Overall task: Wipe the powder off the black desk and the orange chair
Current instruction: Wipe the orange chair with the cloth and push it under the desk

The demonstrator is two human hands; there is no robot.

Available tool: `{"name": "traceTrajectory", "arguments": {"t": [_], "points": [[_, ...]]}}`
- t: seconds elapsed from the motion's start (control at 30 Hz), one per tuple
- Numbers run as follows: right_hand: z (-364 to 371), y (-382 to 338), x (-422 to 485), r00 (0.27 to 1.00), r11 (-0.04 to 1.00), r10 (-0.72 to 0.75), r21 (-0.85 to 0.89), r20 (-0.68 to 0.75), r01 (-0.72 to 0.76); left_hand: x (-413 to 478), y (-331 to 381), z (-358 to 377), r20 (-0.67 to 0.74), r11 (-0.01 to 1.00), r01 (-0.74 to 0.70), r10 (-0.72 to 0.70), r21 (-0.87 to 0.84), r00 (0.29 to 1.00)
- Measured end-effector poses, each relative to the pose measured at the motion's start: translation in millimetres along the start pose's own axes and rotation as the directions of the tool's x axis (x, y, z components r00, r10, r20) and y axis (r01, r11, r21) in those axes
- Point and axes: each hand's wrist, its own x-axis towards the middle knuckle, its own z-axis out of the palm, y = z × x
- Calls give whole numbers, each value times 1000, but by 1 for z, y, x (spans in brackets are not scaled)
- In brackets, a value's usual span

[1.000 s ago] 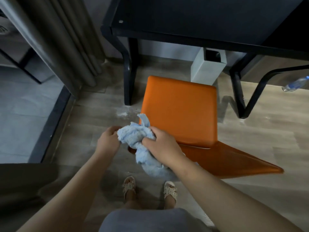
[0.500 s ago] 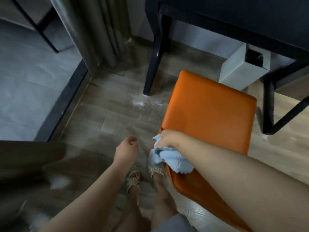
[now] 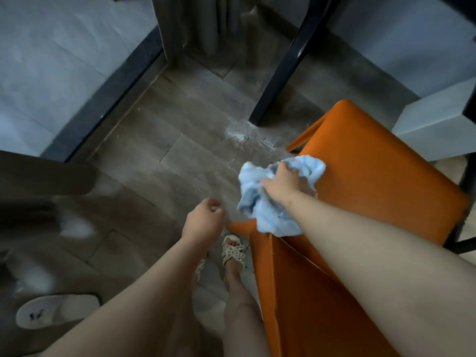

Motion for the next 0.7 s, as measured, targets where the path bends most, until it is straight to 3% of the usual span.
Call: {"name": "traceTrajectory", "arguments": {"t": [0.03,0.07,0.1,0.17,0.2,0.27,0.37,0.5,0.7], "points": [[16,1,-1,974,981,-14,190,228,-31,3,-2,2,11,1000,13,-13,6,1000],[34,7,2,936,976,-37,212,350,-41,5,-3,3,22,1000,25,-25,8,999],[44,7,4,913,995,9,85,408,-48,7,-5,4,28,999,37,-37,6,999],[51,12,16,965,950,153,-301,212,-85,7,-5,6,31,999,52,-52,-4,998],[48,12,15,964,939,168,-332,206,-92,6,-5,7,34,998,61,-60,-11,998],[43,16,9,950,974,143,-210,276,-86,0,-3,8,53,998,63,-62,-19,997],[38,24,-19,930,971,50,-237,364,40,-11,4,10,107,999,52,-52,6,993],[38,22,-16,949,951,-32,-282,312,125,-29,7,11,117,999,35,-34,-12,993],[31,9,-20,964,974,29,-226,264,32,-33,6,7,63,996,41,-36,-75,997]]}}
